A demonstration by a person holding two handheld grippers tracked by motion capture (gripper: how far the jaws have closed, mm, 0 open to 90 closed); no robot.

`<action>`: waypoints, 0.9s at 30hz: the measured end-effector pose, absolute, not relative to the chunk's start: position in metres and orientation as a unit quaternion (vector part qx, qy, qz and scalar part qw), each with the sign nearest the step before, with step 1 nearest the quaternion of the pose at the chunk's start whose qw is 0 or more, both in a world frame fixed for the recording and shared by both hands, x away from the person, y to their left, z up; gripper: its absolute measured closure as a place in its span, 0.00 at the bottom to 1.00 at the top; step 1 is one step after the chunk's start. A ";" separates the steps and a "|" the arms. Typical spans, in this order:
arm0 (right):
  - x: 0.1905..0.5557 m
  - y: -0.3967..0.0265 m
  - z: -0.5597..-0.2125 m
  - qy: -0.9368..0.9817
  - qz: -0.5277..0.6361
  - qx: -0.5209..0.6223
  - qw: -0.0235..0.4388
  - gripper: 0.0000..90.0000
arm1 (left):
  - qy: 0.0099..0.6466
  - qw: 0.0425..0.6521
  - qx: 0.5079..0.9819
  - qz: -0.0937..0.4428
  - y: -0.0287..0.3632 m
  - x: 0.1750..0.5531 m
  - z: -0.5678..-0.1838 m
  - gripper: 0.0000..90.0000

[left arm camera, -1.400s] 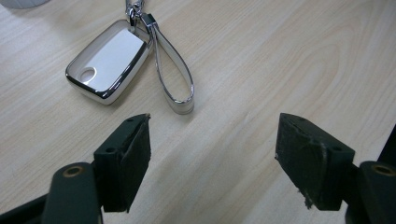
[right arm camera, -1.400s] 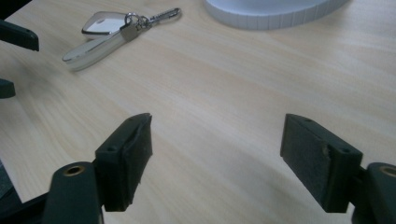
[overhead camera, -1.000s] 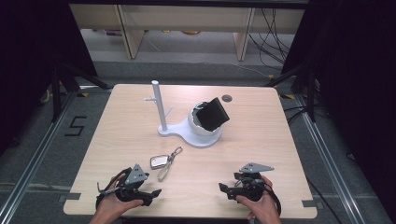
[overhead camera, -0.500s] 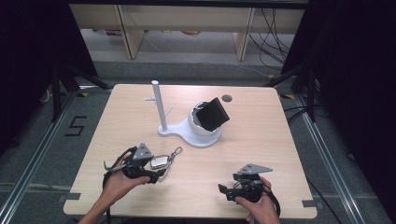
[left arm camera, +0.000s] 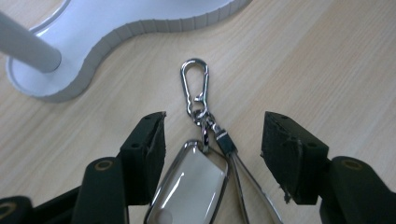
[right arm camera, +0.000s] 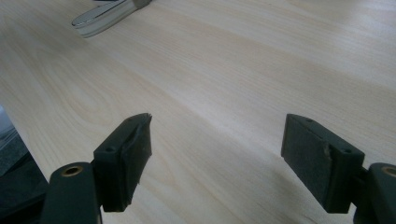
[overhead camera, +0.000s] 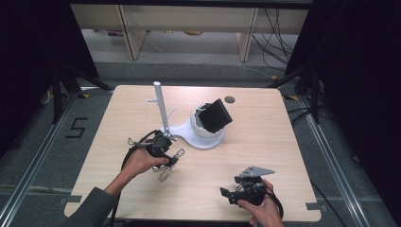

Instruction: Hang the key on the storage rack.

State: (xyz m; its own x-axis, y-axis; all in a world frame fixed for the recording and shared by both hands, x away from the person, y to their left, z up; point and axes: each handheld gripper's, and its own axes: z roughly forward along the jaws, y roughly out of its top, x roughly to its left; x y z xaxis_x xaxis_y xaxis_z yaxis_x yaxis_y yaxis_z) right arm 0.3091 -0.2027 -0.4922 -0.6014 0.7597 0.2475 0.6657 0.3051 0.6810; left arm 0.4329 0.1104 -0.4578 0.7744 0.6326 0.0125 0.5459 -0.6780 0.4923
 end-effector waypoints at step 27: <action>0.310 -0.200 -0.493 0.815 0.388 0.427 0.056 0.29 | 0.311 0.120 0.942 0.039 0.073 0.469 -0.480 0.76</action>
State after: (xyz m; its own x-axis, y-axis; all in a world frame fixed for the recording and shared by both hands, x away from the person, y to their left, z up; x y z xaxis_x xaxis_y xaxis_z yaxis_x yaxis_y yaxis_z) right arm 0.3096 -0.2002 -0.4928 -0.6290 0.7397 0.2393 0.6524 0.3348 0.6799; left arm 0.4691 0.0730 -0.4795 0.8037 0.5950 -0.0009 0.5761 -0.7778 0.2514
